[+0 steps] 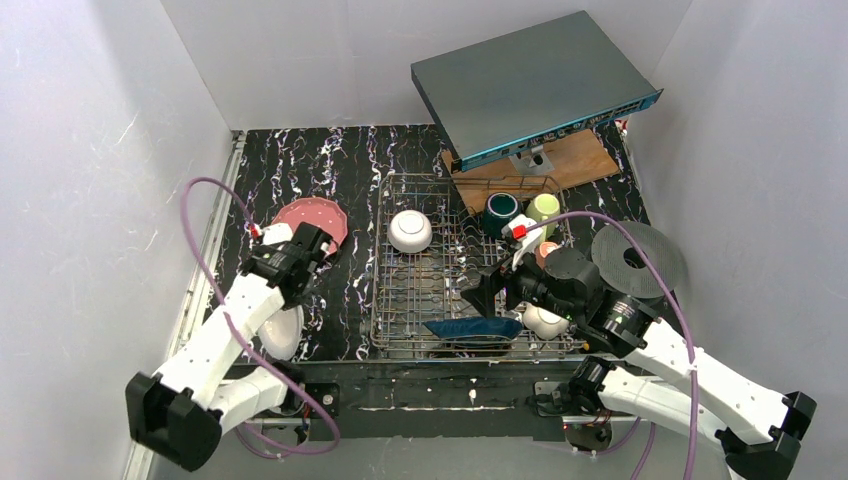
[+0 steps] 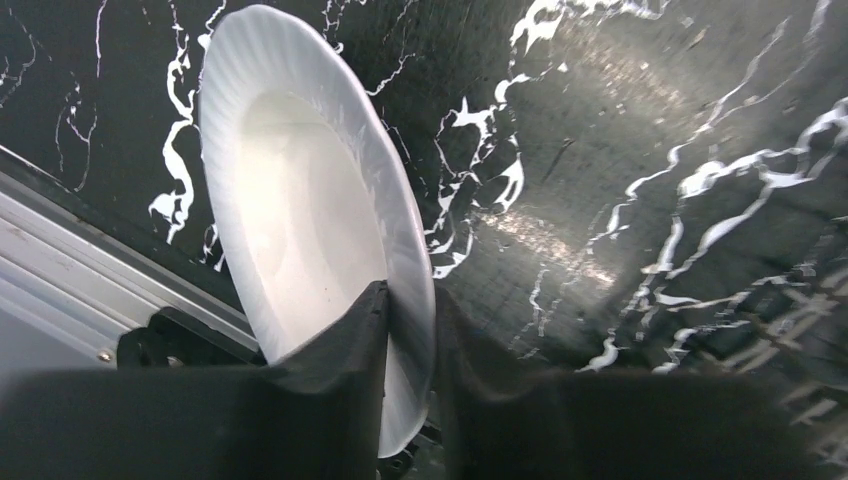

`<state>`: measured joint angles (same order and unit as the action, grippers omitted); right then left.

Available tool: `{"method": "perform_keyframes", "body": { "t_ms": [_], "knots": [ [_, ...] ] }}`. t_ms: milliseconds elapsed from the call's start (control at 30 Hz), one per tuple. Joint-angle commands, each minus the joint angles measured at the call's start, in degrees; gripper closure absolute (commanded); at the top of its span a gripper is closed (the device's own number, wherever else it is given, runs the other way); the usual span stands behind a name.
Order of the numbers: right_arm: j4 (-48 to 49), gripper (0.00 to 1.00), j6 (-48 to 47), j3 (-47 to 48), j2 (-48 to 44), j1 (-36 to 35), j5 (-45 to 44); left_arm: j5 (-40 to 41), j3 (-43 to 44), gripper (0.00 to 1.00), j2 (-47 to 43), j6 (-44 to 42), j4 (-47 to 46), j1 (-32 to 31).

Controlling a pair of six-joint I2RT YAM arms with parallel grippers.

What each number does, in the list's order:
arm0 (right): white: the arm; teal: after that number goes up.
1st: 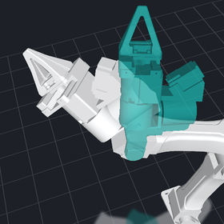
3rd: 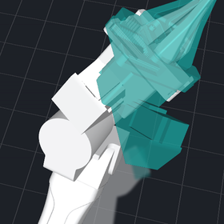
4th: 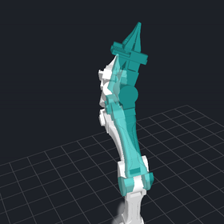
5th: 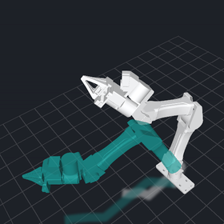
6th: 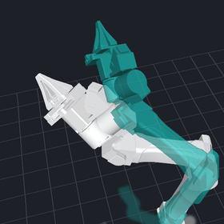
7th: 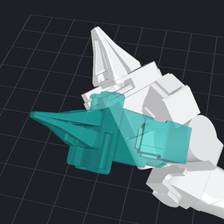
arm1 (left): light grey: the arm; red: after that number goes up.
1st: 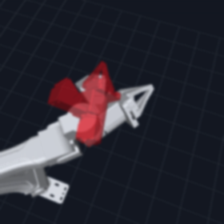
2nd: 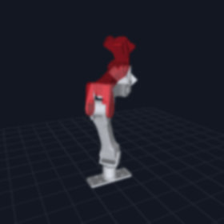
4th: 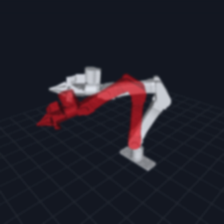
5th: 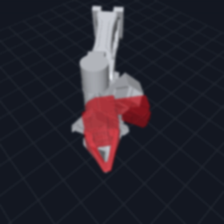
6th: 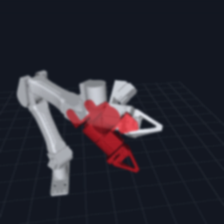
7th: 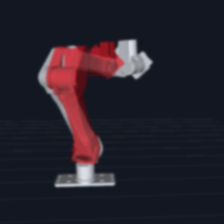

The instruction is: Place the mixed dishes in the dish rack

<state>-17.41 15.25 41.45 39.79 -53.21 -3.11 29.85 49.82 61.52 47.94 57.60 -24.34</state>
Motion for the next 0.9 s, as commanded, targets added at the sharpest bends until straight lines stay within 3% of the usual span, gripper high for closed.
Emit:
{"method": "perform_keyframes", "body": {
  "t_ms": [0, 300, 533, 867],
  "knots": [
    [3.57, 0.02, 1.00, 1.38, 0.65, 0.21, 1.65, 0.66, 3.61, 1.00, -7.00, 1.09, 3.36, 0.34],
    [2.88, 0.02, 1.85, 1.98, 2.41, 0.21, 2.41, 0.32, 7.77, 1.00, -13.51, 1.86, 5.57, 0.43],
    [2.47, 0.02, 3.88, 5.52, 7.91, -0.26, 4.14, -0.95, 18.76, 1.00, -14.93, 4.71, 9.96, 0.51],
    [2.70, 0.00, 4.51, 21.40, 25.62, -14.30, -10.68, -9.78, 31.56, 1.00, -14.54, 16.54, 10.47, 0.51]
  ]
}}
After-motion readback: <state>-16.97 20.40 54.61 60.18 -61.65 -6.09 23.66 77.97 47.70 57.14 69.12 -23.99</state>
